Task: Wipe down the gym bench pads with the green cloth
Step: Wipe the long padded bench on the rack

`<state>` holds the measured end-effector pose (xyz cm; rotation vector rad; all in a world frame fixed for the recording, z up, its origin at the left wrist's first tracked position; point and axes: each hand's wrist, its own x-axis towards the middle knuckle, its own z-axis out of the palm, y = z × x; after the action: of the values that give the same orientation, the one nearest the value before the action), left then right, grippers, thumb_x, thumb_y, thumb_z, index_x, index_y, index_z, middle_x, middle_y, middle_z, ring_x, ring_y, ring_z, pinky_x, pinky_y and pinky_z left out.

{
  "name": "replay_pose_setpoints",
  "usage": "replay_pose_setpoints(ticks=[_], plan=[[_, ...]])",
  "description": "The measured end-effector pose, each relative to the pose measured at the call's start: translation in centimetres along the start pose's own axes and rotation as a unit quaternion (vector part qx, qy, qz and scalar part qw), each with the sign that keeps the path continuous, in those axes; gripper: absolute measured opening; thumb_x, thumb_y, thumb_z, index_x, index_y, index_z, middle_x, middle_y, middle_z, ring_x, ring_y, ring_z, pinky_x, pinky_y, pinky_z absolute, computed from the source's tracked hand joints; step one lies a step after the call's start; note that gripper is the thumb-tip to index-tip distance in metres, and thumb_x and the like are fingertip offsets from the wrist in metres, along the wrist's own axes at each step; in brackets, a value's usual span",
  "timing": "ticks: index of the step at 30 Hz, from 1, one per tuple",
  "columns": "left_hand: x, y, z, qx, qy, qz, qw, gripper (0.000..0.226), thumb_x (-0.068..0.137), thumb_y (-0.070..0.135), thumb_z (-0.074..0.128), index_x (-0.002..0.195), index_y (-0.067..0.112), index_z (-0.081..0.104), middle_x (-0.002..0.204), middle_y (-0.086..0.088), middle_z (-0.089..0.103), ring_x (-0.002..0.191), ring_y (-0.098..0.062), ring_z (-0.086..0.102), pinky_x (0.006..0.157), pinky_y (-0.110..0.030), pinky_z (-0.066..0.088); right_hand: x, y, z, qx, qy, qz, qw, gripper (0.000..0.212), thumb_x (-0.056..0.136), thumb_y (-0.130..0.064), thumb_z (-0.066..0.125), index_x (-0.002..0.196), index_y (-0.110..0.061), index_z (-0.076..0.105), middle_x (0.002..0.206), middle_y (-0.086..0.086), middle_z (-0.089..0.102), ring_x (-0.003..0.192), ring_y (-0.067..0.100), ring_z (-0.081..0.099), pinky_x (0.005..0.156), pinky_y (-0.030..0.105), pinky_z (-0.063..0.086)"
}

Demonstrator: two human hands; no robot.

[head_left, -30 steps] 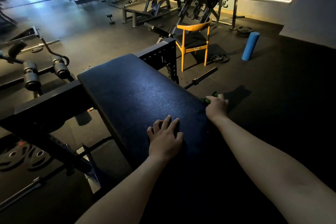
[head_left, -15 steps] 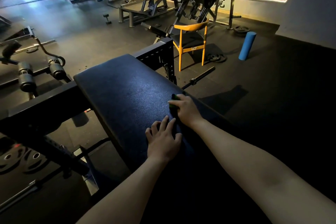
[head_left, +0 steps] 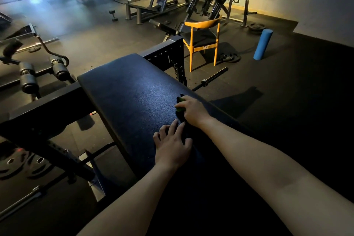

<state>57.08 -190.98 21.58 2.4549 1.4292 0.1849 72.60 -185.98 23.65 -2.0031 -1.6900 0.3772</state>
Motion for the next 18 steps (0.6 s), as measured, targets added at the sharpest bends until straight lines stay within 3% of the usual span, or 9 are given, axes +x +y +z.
replay_pose_setpoints(ticks=[6, 10, 18], plan=[[-0.1, 0.1, -0.1, -0.004, 0.003, 0.006, 1.0, 0.058, 0.094, 0.049, 0.038, 0.15, 0.042, 0.029, 0.165, 0.009, 0.017, 0.145, -0.021, 0.011, 0.117, -0.048, 0.004, -3.2, 5.0, -2.4, -0.068, 0.106, 0.126, 0.984, 0.034, 0.097, -0.011, 0.048, 0.123, -0.022, 0.067, 0.131, 0.006, 0.054, 0.114, 0.032, 0.049, 0.093, 0.04, 0.043], [-0.1, 0.0, -0.2, -0.01, -0.001, 0.014, 1.0, 0.057, 0.095, 0.048, 0.036, 0.15, 0.042, 0.028, 0.165, 0.007, 0.017, 0.145, -0.021, 0.009, 0.117, -0.048, 0.003, -4.7, 4.6, -2.3, -0.04, 0.141, 0.199, 0.969, 0.038, 0.098, -0.007, 0.044, 0.128, -0.019, 0.063, 0.134, 0.009, 0.049, 0.115, 0.031, 0.047, 0.096, 0.039, 0.041], [-0.1, 0.0, -0.2, 0.001, 0.0, 0.015, 1.0, 0.059, 0.094, 0.048, 0.036, 0.152, 0.042, 0.026, 0.166, 0.007, 0.017, 0.145, -0.022, 0.012, 0.118, -0.05, 0.007, -6.8, 0.4, -0.4, 0.041, 0.094, 0.072, 0.992, 0.029, 0.088, -0.009, 0.059, 0.108, -0.021, 0.076, 0.119, 0.009, 0.062, 0.106, 0.032, 0.058, 0.092, 0.034, 0.044]])
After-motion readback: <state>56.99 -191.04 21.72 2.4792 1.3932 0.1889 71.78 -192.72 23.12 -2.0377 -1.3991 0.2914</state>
